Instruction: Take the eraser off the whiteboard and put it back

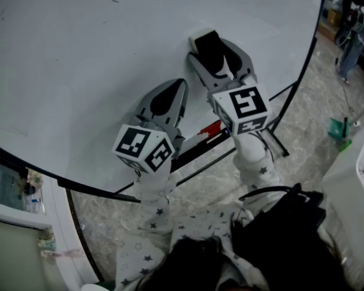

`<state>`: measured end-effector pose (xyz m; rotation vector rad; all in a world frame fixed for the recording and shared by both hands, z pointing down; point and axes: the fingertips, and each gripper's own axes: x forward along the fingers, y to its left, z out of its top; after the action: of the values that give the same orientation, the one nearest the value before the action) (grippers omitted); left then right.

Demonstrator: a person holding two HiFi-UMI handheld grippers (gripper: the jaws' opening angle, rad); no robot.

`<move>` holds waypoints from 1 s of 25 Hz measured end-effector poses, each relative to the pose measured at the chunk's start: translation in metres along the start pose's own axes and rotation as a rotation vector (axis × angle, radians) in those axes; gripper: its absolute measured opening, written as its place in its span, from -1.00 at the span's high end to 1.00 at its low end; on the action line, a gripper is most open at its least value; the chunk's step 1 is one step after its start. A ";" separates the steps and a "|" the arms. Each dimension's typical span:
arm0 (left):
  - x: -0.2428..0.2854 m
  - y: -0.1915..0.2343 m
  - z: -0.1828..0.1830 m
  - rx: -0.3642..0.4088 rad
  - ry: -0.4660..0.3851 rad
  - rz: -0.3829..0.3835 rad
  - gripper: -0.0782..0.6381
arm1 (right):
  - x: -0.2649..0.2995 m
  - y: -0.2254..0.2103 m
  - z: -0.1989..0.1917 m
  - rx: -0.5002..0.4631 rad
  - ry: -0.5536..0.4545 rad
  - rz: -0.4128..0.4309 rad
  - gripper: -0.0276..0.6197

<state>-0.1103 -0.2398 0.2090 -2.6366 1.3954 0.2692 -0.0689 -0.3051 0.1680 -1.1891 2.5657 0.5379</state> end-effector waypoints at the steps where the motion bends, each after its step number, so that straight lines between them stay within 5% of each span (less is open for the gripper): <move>1: 0.000 0.000 -0.001 0.000 -0.001 -0.001 0.78 | 0.001 0.000 0.000 -0.012 -0.004 0.000 0.11; 9: 0.004 0.000 -0.004 -0.006 0.006 -0.008 0.78 | 0.004 -0.004 -0.002 0.043 -0.035 0.015 -0.05; 21: -0.007 -0.018 0.003 -0.028 -0.013 0.011 0.78 | -0.043 0.005 0.009 0.108 -0.049 0.056 -0.05; 25: -0.004 -0.017 0.000 -0.044 -0.014 0.003 0.78 | -0.051 0.010 -0.003 0.117 0.004 0.065 0.46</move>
<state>-0.0982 -0.2268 0.2111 -2.6623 1.4045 0.3220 -0.0443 -0.2662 0.1924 -1.0719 2.6073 0.3928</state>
